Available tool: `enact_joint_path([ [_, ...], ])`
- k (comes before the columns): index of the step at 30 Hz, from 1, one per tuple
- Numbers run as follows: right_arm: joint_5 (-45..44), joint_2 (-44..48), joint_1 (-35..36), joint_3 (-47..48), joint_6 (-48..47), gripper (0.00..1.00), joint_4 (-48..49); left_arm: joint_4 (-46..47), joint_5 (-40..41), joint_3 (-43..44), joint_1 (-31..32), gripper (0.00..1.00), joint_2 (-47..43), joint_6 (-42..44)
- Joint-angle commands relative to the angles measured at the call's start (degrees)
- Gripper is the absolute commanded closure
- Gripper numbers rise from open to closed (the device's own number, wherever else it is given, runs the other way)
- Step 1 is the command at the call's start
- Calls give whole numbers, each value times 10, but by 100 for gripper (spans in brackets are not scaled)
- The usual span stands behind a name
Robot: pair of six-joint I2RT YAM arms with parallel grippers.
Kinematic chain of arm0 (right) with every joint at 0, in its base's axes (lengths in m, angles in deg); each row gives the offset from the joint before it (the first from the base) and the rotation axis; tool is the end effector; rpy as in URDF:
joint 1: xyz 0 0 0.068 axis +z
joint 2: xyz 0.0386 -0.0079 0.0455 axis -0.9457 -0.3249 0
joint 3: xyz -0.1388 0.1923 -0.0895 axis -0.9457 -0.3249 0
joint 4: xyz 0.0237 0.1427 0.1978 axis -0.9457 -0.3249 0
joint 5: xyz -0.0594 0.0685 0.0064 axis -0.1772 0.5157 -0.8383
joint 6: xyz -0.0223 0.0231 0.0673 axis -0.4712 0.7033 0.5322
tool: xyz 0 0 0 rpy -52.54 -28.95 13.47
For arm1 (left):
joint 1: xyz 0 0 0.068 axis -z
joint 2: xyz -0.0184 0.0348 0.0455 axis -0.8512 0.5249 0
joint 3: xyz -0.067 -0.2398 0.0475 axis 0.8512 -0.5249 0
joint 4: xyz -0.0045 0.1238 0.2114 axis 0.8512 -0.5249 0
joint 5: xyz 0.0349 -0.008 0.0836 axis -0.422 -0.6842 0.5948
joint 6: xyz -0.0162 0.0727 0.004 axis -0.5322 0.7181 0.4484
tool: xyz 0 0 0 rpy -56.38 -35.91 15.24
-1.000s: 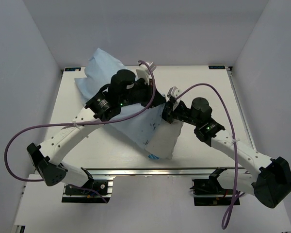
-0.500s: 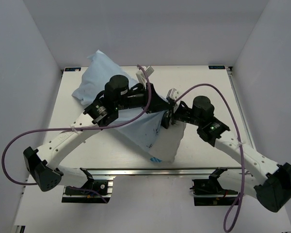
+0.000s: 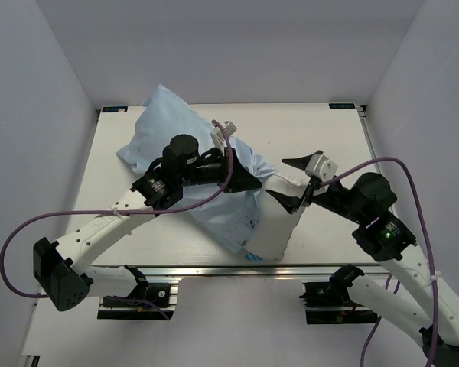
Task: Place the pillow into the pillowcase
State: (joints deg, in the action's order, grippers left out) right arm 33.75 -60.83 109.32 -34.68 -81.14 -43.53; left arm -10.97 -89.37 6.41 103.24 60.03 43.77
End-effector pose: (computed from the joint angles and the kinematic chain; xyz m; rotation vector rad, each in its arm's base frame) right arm 0.1205 0.1240 0.3939 -0.9473 1.1184 0.5543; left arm 0.1860 -0.2339 0.3626 0.5826 1.9310 -1.5128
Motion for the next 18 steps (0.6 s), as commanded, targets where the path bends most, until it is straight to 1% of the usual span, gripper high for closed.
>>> enact_joint_path([
  [1,-57,-15,-1,22,19,12,-72,24,-21,-4,-7,100,-18,-7],
  [3,-62,-23,-3,25,23,10,-110,21,-21,-5,-9,100,-21,-5],
  [9,-121,-29,-13,1,9,11,-141,15,-21,-12,-12,100,-37,-4],
  [11,-122,-37,-18,2,3,11,-146,13,-21,-16,-12,100,-40,-4],
  [14,-94,-56,-26,4,7,11,-170,10,-21,-16,-13,100,-46,-2],
  [15,-69,-60,-30,-4,8,11,-175,9,-21,-15,-14,100,-49,-2],
  [17,-39,-74,-40,-20,28,13,-193,12,-19,-7,-14,100,-52,-2],
  [18,11,-85,-46,-39,35,16,-198,16,-19,-3,-14,100,-52,-2],
])
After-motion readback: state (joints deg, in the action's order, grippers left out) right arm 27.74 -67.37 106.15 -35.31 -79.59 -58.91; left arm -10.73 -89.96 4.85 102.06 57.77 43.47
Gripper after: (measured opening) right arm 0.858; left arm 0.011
